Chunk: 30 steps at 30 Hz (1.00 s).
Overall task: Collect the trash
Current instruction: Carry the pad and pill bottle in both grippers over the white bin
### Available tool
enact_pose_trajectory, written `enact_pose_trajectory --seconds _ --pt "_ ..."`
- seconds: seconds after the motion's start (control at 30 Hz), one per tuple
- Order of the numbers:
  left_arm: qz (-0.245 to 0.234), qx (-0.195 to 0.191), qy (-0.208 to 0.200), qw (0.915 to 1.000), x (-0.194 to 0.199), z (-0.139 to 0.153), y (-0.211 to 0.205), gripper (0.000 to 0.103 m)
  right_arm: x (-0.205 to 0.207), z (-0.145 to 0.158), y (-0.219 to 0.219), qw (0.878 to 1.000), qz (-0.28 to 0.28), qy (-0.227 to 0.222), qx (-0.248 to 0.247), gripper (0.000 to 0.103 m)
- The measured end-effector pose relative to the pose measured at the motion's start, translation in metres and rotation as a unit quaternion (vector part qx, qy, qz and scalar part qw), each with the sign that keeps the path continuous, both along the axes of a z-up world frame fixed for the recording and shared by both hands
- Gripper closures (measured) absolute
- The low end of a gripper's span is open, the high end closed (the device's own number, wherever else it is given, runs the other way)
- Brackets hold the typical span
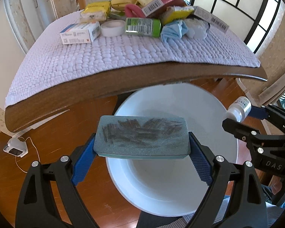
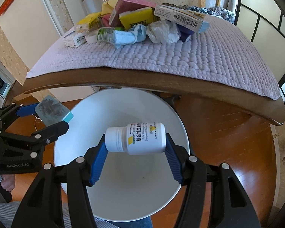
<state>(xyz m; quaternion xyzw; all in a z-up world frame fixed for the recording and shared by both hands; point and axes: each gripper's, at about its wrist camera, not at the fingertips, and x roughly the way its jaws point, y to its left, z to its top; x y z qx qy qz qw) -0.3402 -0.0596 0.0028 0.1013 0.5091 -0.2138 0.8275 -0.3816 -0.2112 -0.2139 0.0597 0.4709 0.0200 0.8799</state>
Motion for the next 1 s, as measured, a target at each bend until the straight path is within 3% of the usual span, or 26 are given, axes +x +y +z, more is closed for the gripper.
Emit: enact_pose_trajectory --seconds 1.0 --pt "-0.016 0.030 0.036 0.9988 -0.009 -0.047 -0.008 0.011 0.032 -0.050 0.000 0.999 -0.008 0.044 0.009 0.045"
